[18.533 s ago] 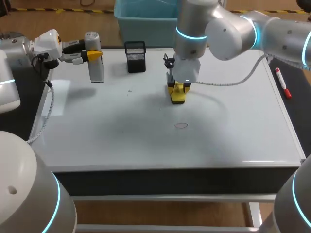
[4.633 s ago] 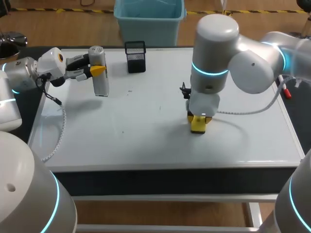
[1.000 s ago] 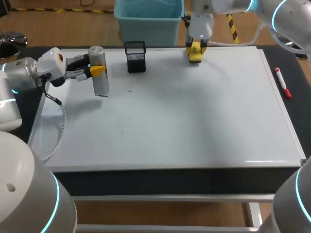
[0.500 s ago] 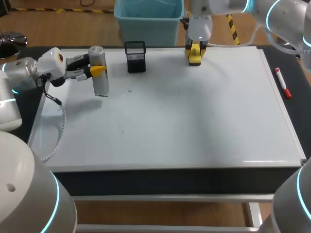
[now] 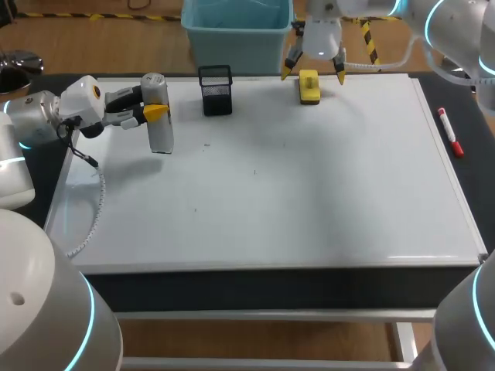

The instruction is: Pick up the inspection probe, press it on each red-marked spot on the whiteboard one by one, put down the probe, pick up the eraser, and wipe off all the red marks.

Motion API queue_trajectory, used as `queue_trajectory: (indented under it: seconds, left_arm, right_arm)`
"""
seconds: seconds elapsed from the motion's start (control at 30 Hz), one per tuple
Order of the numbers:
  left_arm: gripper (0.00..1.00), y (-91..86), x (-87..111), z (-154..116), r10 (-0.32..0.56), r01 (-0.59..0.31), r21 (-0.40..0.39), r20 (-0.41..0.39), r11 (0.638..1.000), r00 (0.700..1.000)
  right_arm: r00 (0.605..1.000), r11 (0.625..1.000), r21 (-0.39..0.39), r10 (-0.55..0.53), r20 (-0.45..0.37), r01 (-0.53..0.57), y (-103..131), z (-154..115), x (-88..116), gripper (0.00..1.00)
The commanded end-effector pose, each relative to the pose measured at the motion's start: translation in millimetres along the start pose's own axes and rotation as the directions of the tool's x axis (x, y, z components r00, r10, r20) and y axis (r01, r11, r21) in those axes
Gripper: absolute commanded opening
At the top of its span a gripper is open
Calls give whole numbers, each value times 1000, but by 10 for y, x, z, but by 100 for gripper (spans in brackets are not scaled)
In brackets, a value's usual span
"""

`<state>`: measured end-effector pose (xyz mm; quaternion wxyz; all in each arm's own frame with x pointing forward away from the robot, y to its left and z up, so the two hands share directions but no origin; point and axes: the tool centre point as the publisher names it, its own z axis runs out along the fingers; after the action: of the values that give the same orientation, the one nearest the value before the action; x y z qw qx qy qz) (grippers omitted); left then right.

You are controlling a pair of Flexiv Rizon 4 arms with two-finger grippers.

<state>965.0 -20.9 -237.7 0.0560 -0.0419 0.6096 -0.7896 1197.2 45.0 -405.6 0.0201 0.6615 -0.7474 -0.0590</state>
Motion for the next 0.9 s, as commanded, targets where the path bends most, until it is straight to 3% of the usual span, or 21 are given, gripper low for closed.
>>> queue_trajectory:
  seconds: [0.03, 0.1, 0.37, 0.43, 0.53, 0.9]
  left_arm:
    - [0, -10, -5, 4, -1, 1, -1, -2, 1000, 1000]
    - [0, -10, -5, 4, -1, 1, -1, -2, 1000, 1000]
    - [0, -10, -5, 4, -1, 1, -1, -2, 1000, 1000]
    - [0, -10, -5, 4, -1, 1, -1, -2, 1000, 1000]
    - [0, -10, -5, 4, -1, 1, -1, -2, 1000, 1000]
    - [0, -10, -5, 4, -1, 1, -1, -2, 1000, 1000]
  right_arm:
    - [998, 999, 32, 28, 64, -30, 203, -279, 198, 100]
    - [994, 996, 34, 75, 80, -78, 236, -372, 241, 100]
    - [948, 965, -124, 251, 198, -229, 287, -739, 453, 100]
    - [936, 961, -131, 267, 231, -242, 295, -823, 507, 100]
    - [910, 921, -205, 370, 189, -332, 280, -929, 575, 100]
    - [796, 864, -275, 498, 344, -422, 461, -1475, 737, 100]
